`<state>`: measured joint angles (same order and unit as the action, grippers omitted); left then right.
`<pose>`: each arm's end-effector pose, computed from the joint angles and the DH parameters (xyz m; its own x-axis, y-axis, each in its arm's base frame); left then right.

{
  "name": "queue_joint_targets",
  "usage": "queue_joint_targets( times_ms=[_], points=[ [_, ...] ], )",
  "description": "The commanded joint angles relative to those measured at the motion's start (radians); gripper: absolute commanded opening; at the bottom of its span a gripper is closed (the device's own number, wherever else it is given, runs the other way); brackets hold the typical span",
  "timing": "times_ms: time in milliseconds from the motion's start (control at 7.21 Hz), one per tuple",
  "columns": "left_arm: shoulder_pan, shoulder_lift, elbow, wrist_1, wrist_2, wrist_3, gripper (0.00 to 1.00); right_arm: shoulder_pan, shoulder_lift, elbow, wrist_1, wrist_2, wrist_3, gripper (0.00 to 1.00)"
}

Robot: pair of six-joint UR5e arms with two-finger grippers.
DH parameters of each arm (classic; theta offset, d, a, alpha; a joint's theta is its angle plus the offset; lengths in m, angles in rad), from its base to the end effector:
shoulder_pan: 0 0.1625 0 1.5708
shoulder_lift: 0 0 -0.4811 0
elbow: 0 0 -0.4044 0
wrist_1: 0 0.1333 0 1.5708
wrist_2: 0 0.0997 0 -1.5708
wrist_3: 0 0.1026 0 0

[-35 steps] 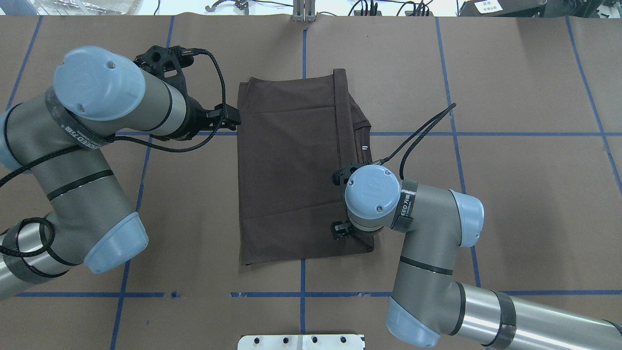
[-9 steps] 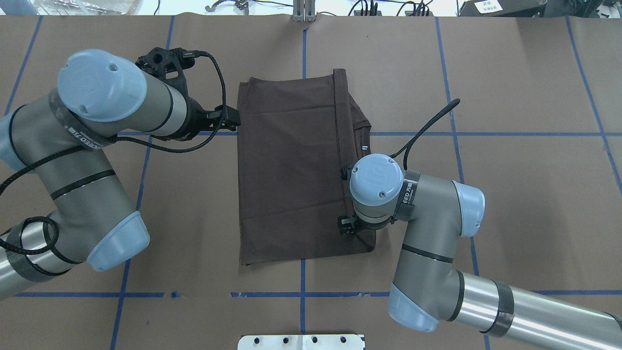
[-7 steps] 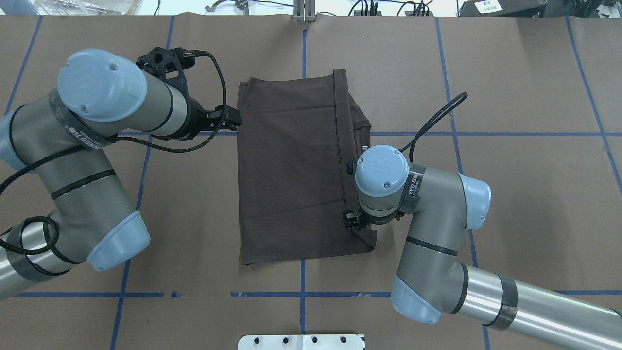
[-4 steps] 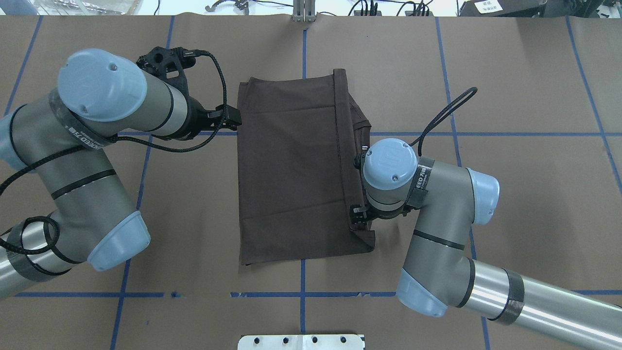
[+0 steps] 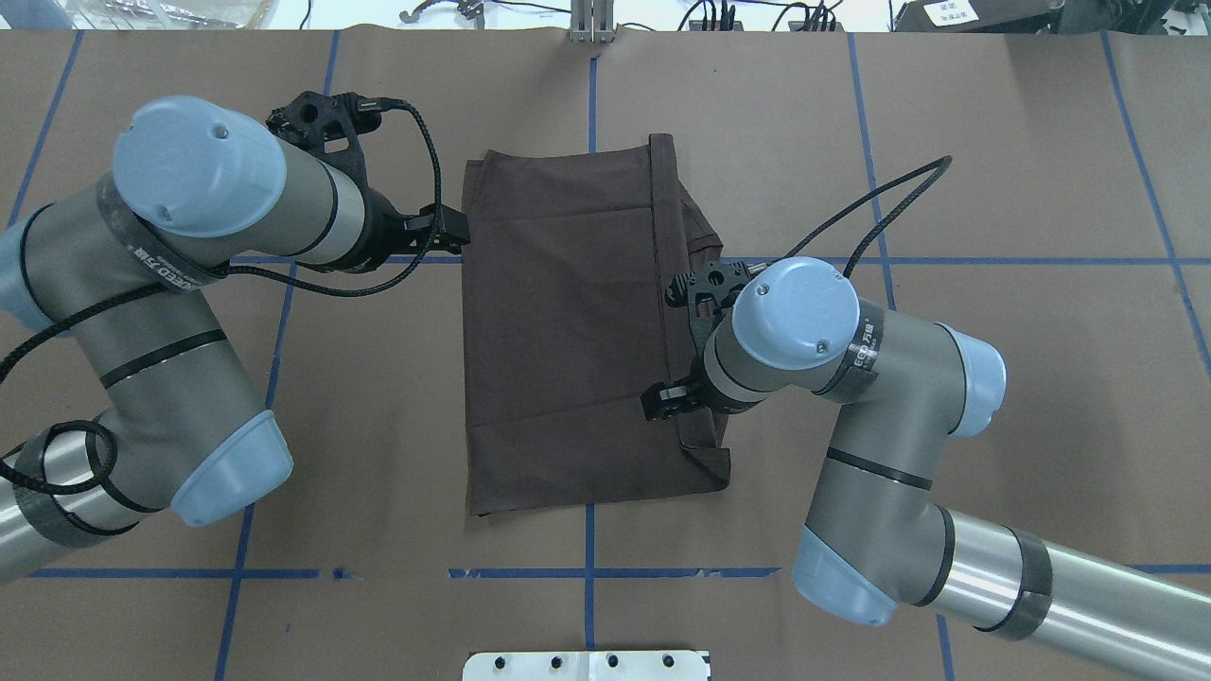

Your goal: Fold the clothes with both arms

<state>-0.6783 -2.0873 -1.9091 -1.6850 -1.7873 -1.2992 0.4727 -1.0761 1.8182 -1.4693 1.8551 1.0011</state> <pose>0.4301 -0.4895 0.2503 0.5521 -0.1084 -0.8267 0.3393 0.9349 0.1040 -0.5457 -0.3964 0.3036 0.6335 -0.2575 0.7296 0.1084 0.9632 0.2459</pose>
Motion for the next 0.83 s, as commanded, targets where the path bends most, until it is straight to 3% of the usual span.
queue_joint_targets(
  times_ms=[0,139,416,555,694],
  points=[
    [0.0,0.009,0.001,-0.001,0.0,0.0,1.0,-0.008,-0.027,0.01,0.06,-0.01,0.002,0.92],
    [0.0,0.013,0.001,-0.001,0.0,-0.003,1.0,-0.031,-0.039,0.01,0.061,-0.031,-0.002,0.9],
    [0.0,0.013,0.005,-0.002,0.0,-0.002,1.0,-0.074,-0.086,0.015,0.173,-0.092,0.001,0.9],
    [0.0,0.019,0.01,-0.01,0.0,-0.002,1.0,-0.074,-0.088,0.016,0.173,-0.094,0.002,0.82],
    [0.0,0.02,0.021,-0.034,-0.001,0.004,1.0,-0.075,-0.085,0.013,0.173,-0.093,-0.004,0.55]
  ],
)
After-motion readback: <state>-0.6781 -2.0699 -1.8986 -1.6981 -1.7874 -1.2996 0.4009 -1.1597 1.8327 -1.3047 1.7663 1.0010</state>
